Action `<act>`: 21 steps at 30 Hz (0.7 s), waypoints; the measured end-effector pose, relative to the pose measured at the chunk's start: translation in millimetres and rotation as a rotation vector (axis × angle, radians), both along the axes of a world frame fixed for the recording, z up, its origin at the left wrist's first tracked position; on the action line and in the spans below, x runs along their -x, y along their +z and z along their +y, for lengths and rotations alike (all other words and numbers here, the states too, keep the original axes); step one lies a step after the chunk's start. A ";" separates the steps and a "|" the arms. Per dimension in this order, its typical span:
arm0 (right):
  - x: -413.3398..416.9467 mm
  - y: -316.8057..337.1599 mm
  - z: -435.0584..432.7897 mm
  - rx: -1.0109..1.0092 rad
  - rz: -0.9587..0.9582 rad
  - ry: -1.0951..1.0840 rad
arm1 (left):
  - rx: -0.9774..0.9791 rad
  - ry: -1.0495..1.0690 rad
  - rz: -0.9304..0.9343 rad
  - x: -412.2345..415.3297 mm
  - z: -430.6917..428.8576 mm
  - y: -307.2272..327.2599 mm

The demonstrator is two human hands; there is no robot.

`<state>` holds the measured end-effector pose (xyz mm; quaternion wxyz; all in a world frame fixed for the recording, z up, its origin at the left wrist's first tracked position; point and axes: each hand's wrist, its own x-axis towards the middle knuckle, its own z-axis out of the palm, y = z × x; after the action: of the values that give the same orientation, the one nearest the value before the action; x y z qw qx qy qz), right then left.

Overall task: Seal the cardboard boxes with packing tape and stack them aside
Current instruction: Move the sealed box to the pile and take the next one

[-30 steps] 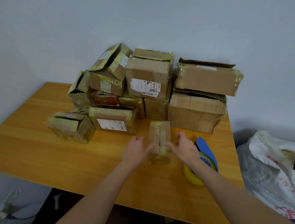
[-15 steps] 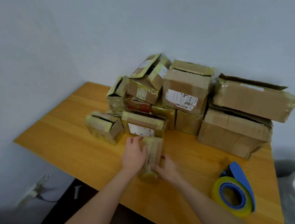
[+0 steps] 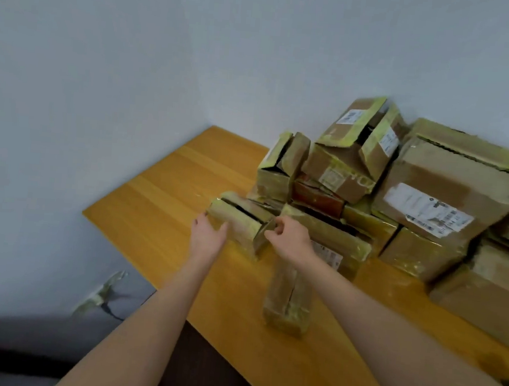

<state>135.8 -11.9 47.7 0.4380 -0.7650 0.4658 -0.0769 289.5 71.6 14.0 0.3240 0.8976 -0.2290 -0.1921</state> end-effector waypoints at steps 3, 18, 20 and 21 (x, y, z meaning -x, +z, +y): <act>-32.6 -0.7 3.6 -0.175 0.045 -0.033 | 0.019 0.032 0.068 -25.4 -15.6 -8.3; -27.3 -6.7 -3.6 -0.123 -0.178 -0.255 | 0.348 0.222 -0.082 -9.8 -37.4 43.0; -11.6 7.4 -4.7 -0.047 -0.202 -0.296 | 0.389 0.182 -0.147 4.7 -41.2 61.3; -1.8 16.0 -5.2 -0.014 -0.206 -0.315 | 0.410 0.160 -0.167 13.8 -43.4 70.1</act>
<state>137.6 -17.1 63.7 0.4712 -0.6676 0.5331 -0.2191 275.7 28.3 84.1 0.4936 0.8411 -0.2174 -0.0406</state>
